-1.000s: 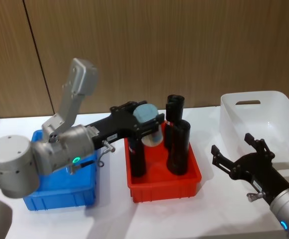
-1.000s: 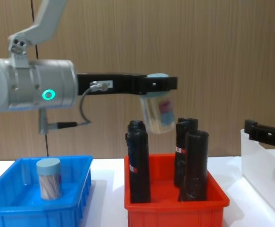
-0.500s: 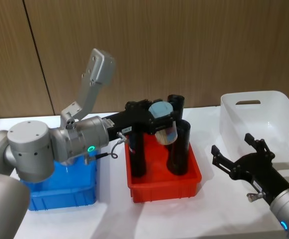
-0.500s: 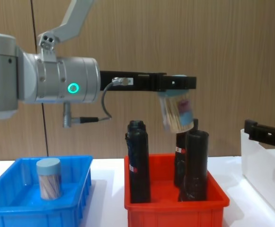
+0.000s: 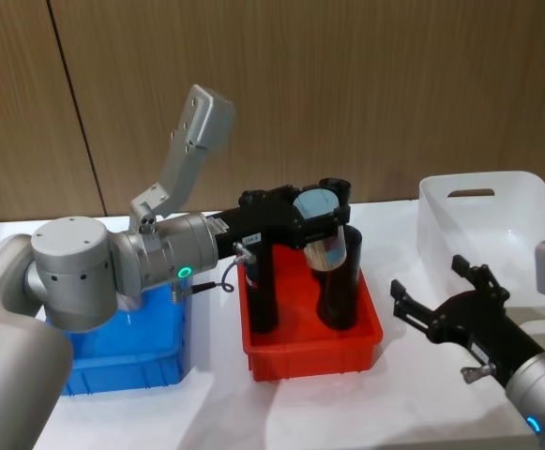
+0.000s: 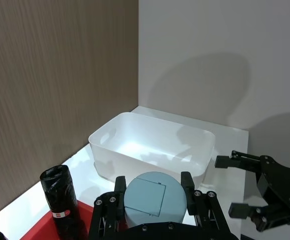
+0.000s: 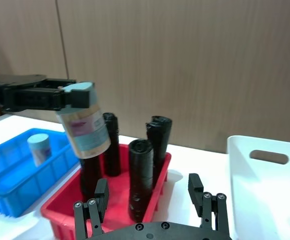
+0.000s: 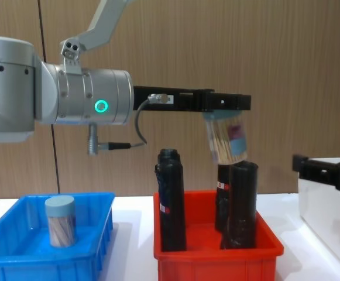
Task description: Pick the cotton swabs from the blue box and place them into the white box.
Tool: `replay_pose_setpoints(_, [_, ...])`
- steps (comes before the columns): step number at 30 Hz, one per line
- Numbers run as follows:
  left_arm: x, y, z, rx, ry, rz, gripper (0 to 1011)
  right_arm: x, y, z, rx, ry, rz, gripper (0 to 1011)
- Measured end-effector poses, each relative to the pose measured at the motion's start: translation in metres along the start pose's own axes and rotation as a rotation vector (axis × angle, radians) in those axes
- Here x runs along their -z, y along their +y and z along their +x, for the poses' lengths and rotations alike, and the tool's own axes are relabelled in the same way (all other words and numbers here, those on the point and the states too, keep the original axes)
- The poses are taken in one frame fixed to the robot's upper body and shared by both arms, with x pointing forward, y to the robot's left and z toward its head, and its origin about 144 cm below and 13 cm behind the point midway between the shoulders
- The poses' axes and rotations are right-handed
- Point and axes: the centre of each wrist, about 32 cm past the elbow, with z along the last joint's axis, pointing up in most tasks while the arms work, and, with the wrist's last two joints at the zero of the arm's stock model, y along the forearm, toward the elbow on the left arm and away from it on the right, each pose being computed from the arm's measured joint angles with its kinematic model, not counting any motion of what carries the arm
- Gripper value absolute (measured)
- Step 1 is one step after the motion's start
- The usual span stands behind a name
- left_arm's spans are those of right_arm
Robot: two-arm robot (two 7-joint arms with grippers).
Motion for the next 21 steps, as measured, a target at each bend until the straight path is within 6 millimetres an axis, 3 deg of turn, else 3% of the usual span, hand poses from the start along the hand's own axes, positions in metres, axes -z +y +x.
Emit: replay_pose_setpoints(21, [-0.001,-0.004,0.001,0.007,0.006,0.005,671,-0.016,0.031,0.003,-0.171,-0.037,-0.111,1001])
